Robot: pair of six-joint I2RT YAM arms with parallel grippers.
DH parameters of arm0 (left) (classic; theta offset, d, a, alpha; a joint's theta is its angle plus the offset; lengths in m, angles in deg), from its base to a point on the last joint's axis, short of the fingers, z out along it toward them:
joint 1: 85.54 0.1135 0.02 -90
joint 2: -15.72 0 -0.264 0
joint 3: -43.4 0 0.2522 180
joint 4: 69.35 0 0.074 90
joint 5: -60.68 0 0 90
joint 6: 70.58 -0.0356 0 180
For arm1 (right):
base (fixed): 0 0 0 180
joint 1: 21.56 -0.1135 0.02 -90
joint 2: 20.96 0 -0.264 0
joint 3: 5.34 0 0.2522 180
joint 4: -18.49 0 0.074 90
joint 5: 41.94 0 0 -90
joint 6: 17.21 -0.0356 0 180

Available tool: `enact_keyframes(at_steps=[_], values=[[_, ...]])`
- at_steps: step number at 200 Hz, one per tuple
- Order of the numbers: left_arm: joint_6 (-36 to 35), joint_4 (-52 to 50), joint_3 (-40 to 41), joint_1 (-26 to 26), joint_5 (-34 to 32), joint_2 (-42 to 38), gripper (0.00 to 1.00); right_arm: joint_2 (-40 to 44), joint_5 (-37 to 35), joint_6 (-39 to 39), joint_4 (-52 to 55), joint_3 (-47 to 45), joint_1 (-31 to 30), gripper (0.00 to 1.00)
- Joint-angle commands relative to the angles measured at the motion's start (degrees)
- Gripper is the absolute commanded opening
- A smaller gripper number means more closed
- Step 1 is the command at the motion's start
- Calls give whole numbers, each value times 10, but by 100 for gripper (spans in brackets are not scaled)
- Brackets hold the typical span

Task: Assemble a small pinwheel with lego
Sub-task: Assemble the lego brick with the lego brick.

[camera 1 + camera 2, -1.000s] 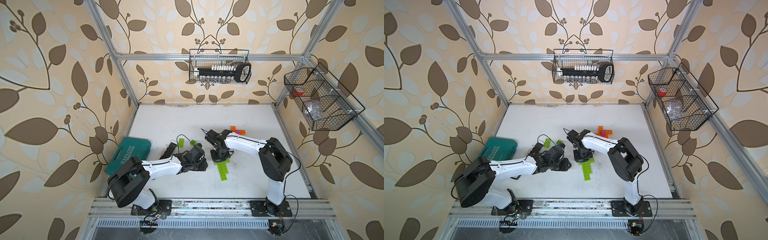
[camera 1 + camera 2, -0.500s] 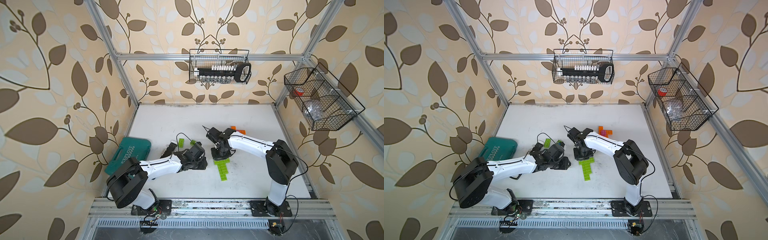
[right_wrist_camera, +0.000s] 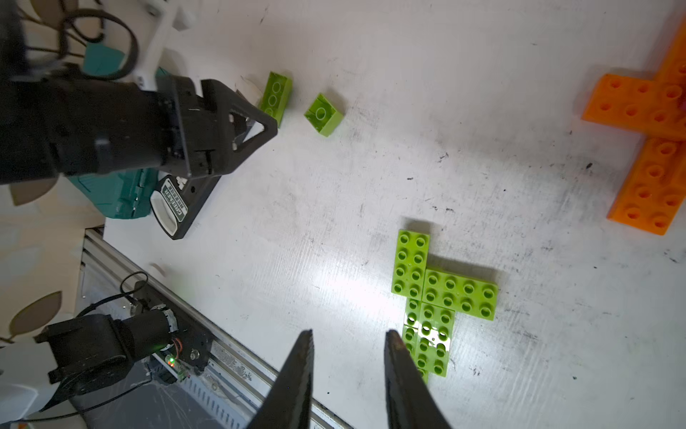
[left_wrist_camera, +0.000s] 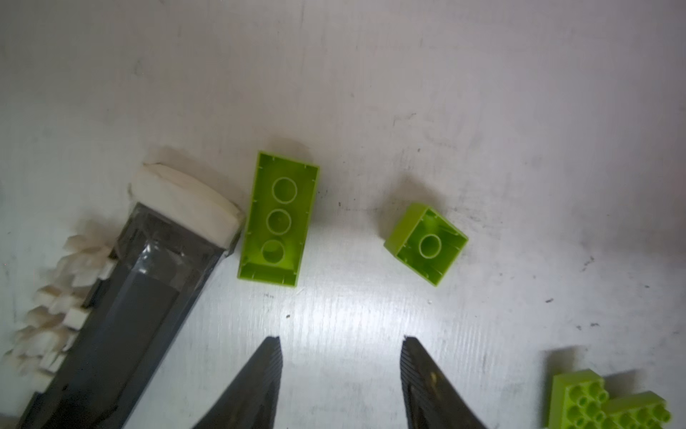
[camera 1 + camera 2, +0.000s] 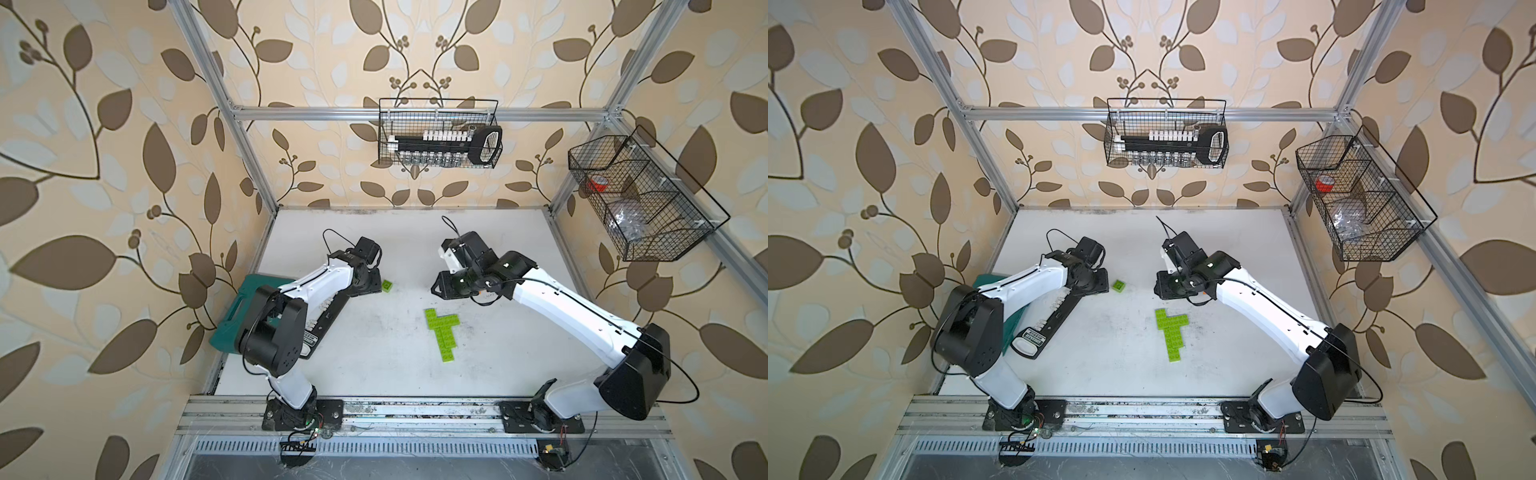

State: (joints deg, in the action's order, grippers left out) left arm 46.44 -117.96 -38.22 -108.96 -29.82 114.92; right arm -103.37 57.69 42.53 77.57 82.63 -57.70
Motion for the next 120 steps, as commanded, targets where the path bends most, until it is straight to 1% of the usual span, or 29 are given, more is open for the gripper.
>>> enact_keyframes(at_steps=[1, 31, 57, 82, 103, 120], values=[[-62, -55, -52, 13, -12, 33, 54, 22, 60, 18, -12, -28, 21, 30], [-91, -81, -115, 31, -30, 89, 53, 39, 66, 21, -8, -46, 39, 29], [-115, -104, -159, 35, -50, 122, 52, 50, 66, 24, -8, -57, 45, 29], [-127, -117, -179, 42, -58, 142, 53, 55, 66, 26, -5, -63, 48, 29], [-131, -119, -186, 49, -46, 153, 58, 57, 68, 28, -3, -68, 49, 29], [-135, -121, -194, 50, -36, 162, 58, 56, 68, 28, -4, -71, 50, 29]])
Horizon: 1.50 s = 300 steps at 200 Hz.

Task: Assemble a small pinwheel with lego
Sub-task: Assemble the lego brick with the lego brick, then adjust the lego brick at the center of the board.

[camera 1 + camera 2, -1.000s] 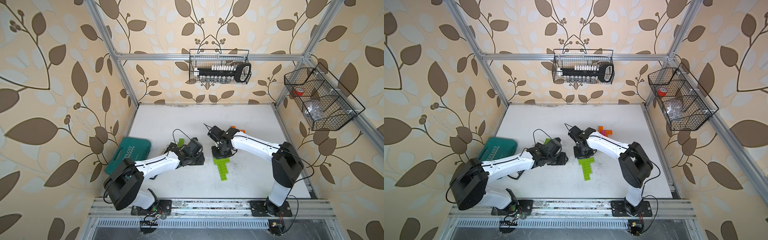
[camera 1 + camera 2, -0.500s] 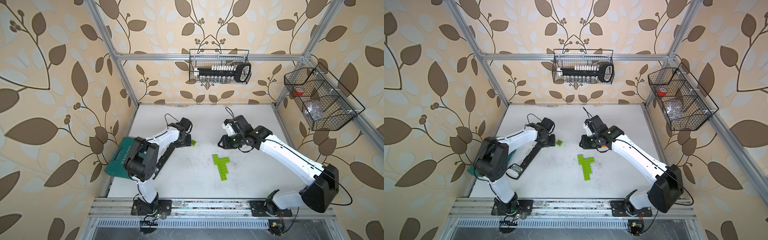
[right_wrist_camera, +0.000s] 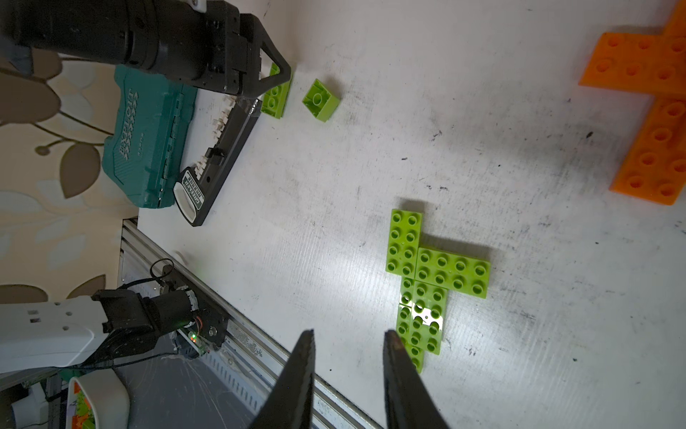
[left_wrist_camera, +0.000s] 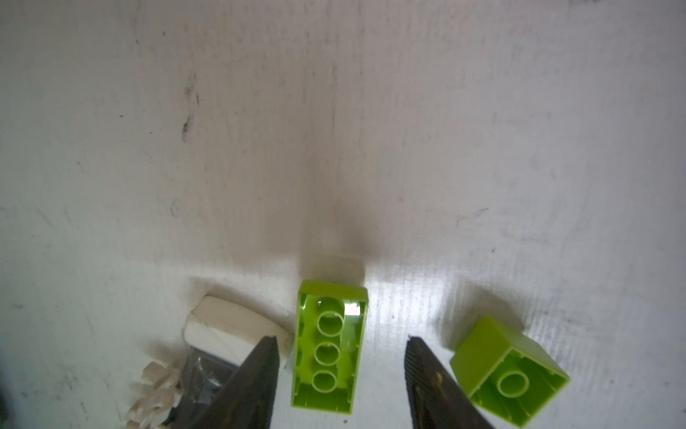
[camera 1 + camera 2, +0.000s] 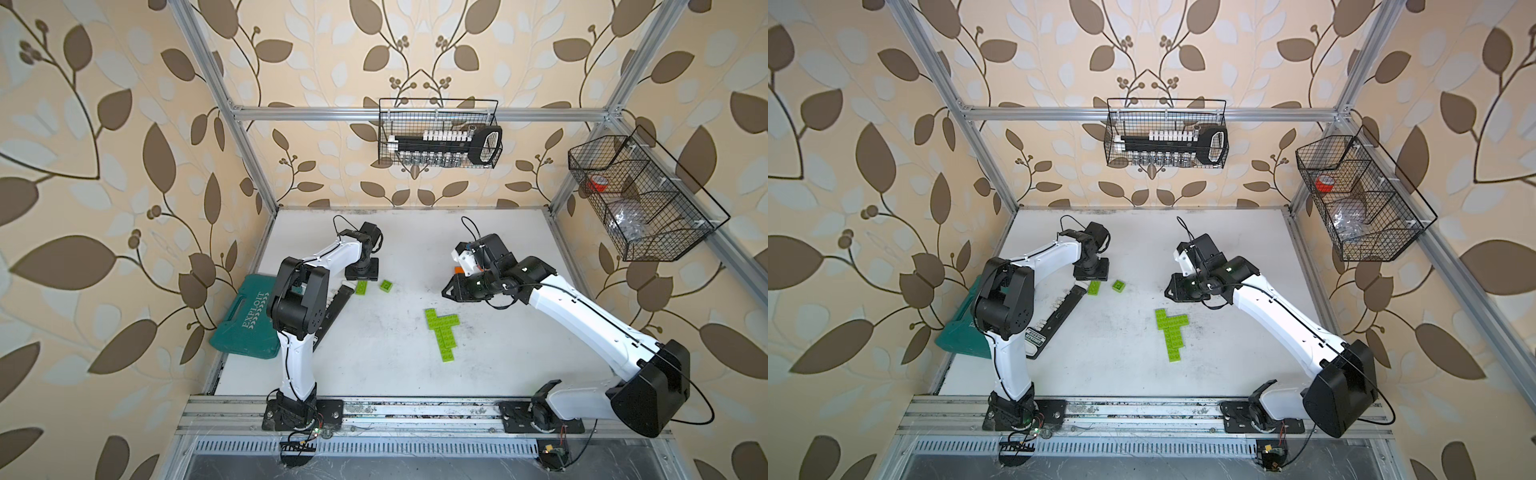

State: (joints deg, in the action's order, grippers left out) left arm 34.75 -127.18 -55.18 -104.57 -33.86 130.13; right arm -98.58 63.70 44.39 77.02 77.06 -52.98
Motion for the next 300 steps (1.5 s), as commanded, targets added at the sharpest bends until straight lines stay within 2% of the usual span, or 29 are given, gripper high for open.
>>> enact_keyframes(at_steps=[1, 73, 95, 111, 128, 158, 183, 203, 221, 236, 243, 254, 260, 264, 268, 277, 289, 295, 300], values=[[-19, -29, -25, 6, 5, 10, 58, 8, 8, 10, 1, -16, 3, 29], [-25, -41, -42, 6, 20, 46, 52, -1, 13, 2, 5, -22, 5, 27], [-24, -43, -42, 6, 28, 51, 47, -1, 12, 0, 5, -22, 5, 27], [-22, -44, -39, 6, 29, 50, 40, -2, 11, -1, 5, -21, 5, 26], [-20, -45, -35, 6, 29, 44, 33, -2, 9, -5, 4, -22, 5, 26], [-12, -44, -15, 6, 28, 27, 30, 8, -21, -16, 6, -20, 7, 25], [1, -39, 8, 6, 37, -34, 29, 49, -64, -27, -8, -29, 22, 25], [6, -8, 31, 6, 98, -127, 28, 107, -81, -38, -59, -49, 44, 32], [16, 21, 32, 6, 173, -206, 27, 152, -79, -48, -112, -60, 68, 44], [32, 54, 24, 6, 240, -254, 23, 180, -80, -62, -155, -59, 91, 46], [39, 75, 22, 6, 274, -278, 23, 190, -75, -68, -182, -61, 101, 53], [59, 122, 24, 6, 321, -311, 23, 197, -80, -66, -230, -57, 108, 69], [72, 150, 26, 6, 343, -333, 22, 194, -82, -58, -250, -55, 108, 73], [78, 167, 26, 6, 362, -342, 23, 189, -74, -54, -259, -51, 108, 75], [87, 184, 26, 6, 373, -349, 23, 183, -63, -54, -260, -44, 108, 83], [108, 216, 20, 5, 400, -361, 22, 164, -44, -52, -224, -5, 116, 92], [140, 262, 15, 4, 437, -370, 22, 140, 1, -51, -187, 42, 121, 92], [155, 284, 12, 2, 451, -374, 22, 135, 38, -53, -207, 45, 122, 98], [167, 298, 9, 0, 461, -375, 22, 135, 76, -60, -241, 39, 122, 99]])
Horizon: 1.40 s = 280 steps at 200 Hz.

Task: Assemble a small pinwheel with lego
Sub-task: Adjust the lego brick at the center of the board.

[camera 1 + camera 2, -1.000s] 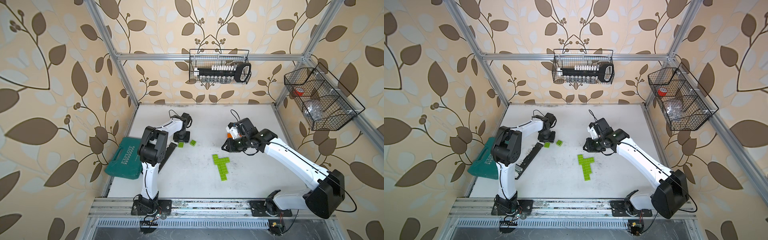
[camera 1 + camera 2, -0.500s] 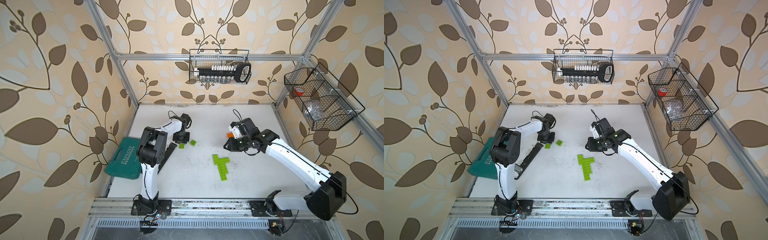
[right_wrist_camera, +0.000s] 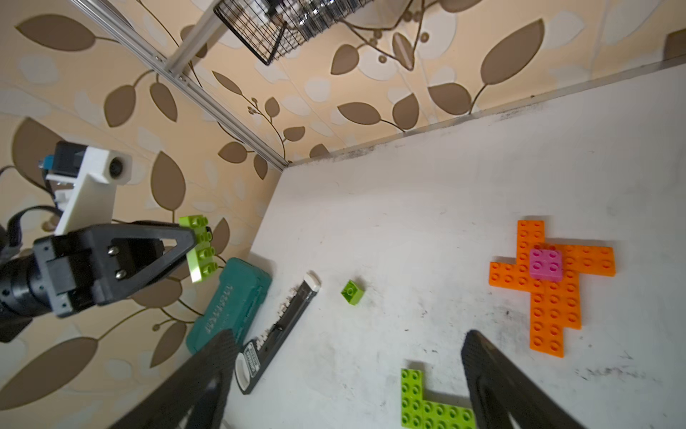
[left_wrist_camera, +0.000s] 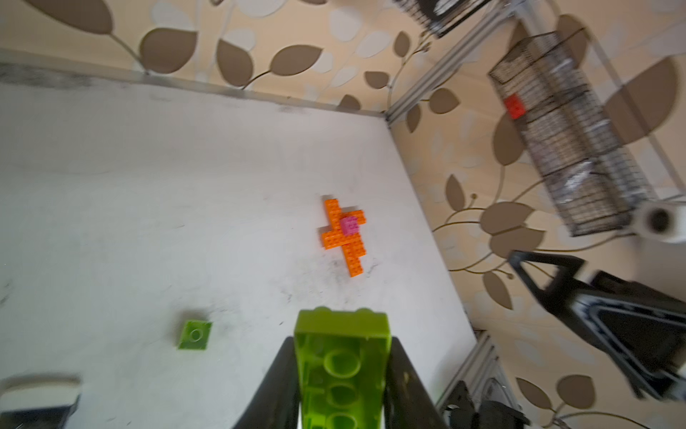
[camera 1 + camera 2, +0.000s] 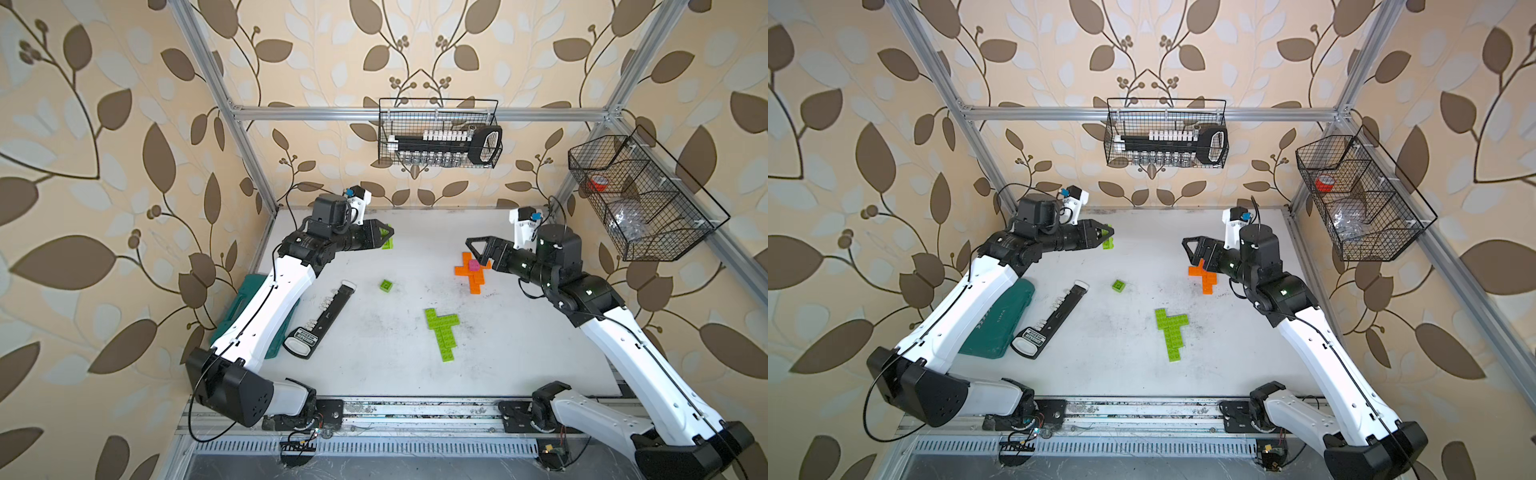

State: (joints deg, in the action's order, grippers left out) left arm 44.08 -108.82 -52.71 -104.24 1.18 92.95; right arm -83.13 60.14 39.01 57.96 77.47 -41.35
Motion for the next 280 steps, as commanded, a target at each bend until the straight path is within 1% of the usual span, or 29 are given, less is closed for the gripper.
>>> enact_keyframes(at_steps=[1, 20, 33, 37, 44, 56, 93, 109, 131, 183, 211, 231, 257, 280], values=[[76, 119, -15, -4, 112, -3, 22, -20, 120, -9, -60, 33, 6, 99], [107, 168, -27, -16, 139, -5, 22, -32, 257, -85, -216, 3, 6, 99], [123, 197, -34, -26, 154, -8, 22, -49, 337, -154, -341, -11, 3, 95], [127, 204, -37, -30, 158, -7, 22, -54, 354, -185, -377, -15, 2, 94], [131, 216, -41, -37, 164, -7, 22, -63, 371, -212, -418, -13, -2, 93], [134, 233, -48, -51, 174, -6, 21, -74, 385, -218, -429, 3, -12, 88], [152, 287, -66, -86, 205, 2, 19, -101, 402, -179, -382, 55, -55, 84], [153, 298, -73, -94, 213, 3, 19, -107, 412, -201, -413, 51, -58, 78], [152, 302, -79, -102, 219, 4, 18, -113, 426, -224, -448, 49, -64, 74], [150, 303, -78, -108, 222, 4, 18, -112, 426, -234, -457, 55, -68, 51], [150, 303, -77, -109, 223, 6, 18, -113, 429, -242, -467, 55, -70, 45], [150, 303, -74, -109, 224, 6, 18, -113, 427, -242, -469, 56, -71, 39], [150, 302, -67, -109, 222, 4, 20, -106, 410, -214, -434, 55, -71, 26], [143, 295, -62, -108, 217, -1, 23, -98, 387, -185, -400, 53, -72, 18]])
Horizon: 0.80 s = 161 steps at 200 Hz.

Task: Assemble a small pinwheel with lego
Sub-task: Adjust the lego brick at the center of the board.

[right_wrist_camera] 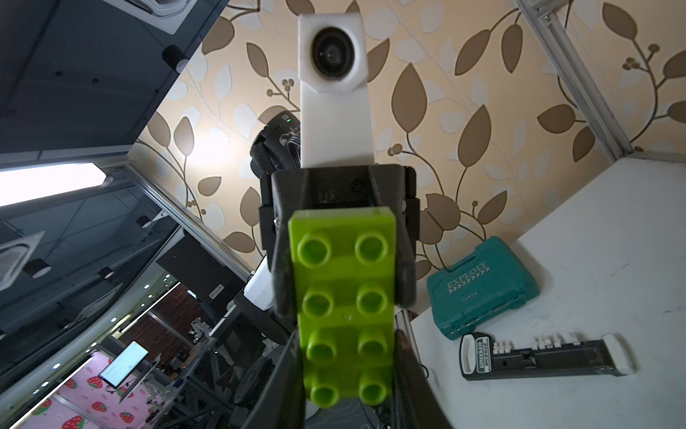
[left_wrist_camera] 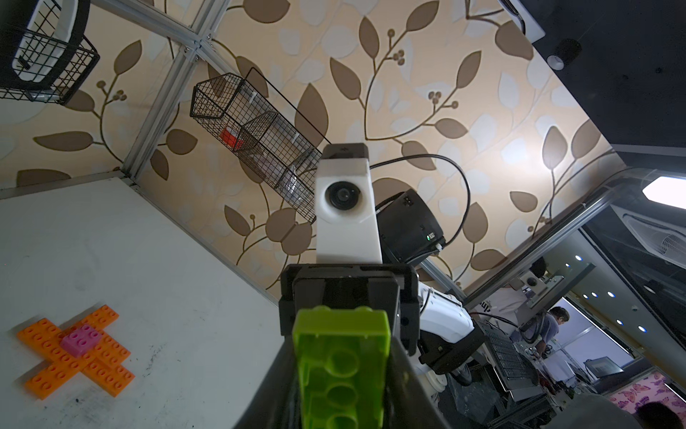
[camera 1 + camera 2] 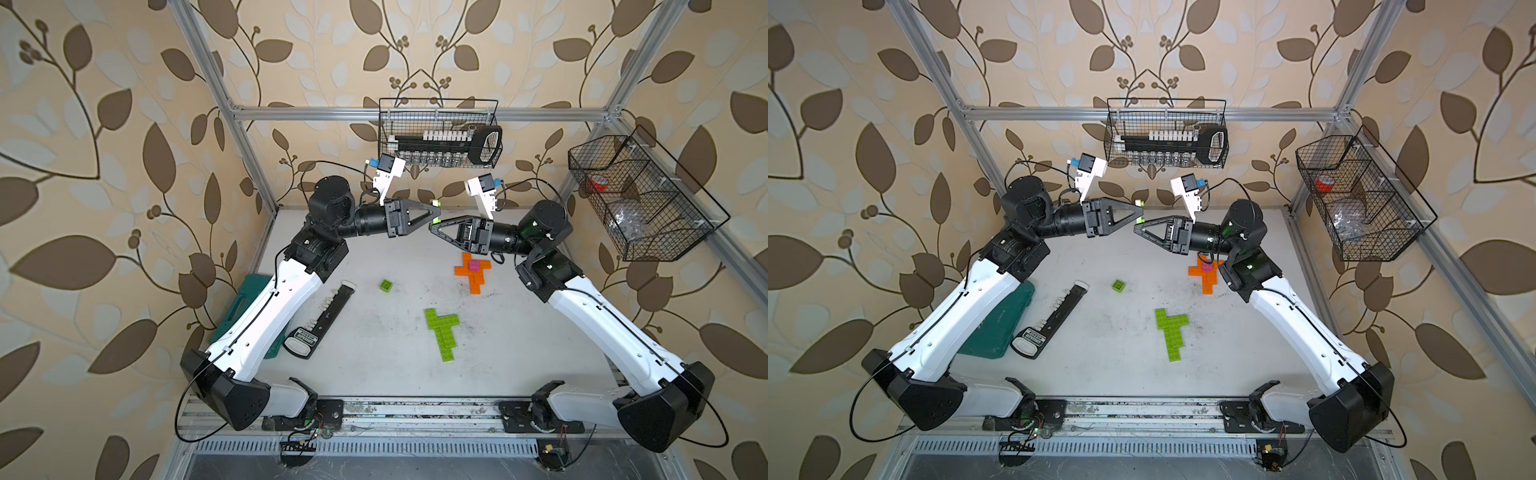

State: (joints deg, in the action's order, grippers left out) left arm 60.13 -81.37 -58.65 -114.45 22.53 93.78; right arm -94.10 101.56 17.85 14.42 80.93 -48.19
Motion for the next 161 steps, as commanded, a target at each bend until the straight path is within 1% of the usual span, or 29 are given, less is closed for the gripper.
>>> enact_keyframes(at_steps=[1, 9, 13, 28, 35, 46, 56, 66, 85, 103, 113, 129, 148, 161], values=[[-17, 20, -2, -6, 4, -9, 23, 12, -27, 27, 37, 18, -3, 18], [-19, 17, -2, -7, 1, -11, 26, 13, -31, 33, 44, 17, -3, 17], [-21, 16, 0, -6, -1, -13, 31, 13, -32, 36, 48, 17, -3, 16], [-33, -5, 1, -6, -18, -18, 59, 14, -36, 48, 68, 17, -3, 16], [-48, -29, -1, -6, -37, -24, 68, 16, -39, 78, 92, 19, -3, 15], [-69, -72, 4, -1, -82, -41, 81, 20, -57, 132, 162, 24, -3, 15], [-80, -108, 15, 11, -133, -63, 91, 24, -90, 189, 230, 23, -6, 15], [-84, -145, 30, 28, -188, -87, 98, 26, -141, 251, 309, 24, -13, 14], [-71, -202, 72, 82, -272, -137, 99, 11, -235, 356, 442, 25, -38, 13], [-66, -269, 103, 118, -329, -162, 99, -20, -319, 432, 535, 26, -81, 7], [-59, -291, 120, 131, -334, -167, 98, -48, -363, 473, 592, 34, -114, 5], [-43, -307, 155, 140, -332, -171, 97, -90, -401, 519, 647, 35, -168, 3], [-28, -329, 196, 152, -341, -172, 95, -123, -437, 550, 658, 17, -215, 2], [-20, -337, 223, 166, -339, -172, 95, -148, -443, 570, 659, 12, -233, 2]])
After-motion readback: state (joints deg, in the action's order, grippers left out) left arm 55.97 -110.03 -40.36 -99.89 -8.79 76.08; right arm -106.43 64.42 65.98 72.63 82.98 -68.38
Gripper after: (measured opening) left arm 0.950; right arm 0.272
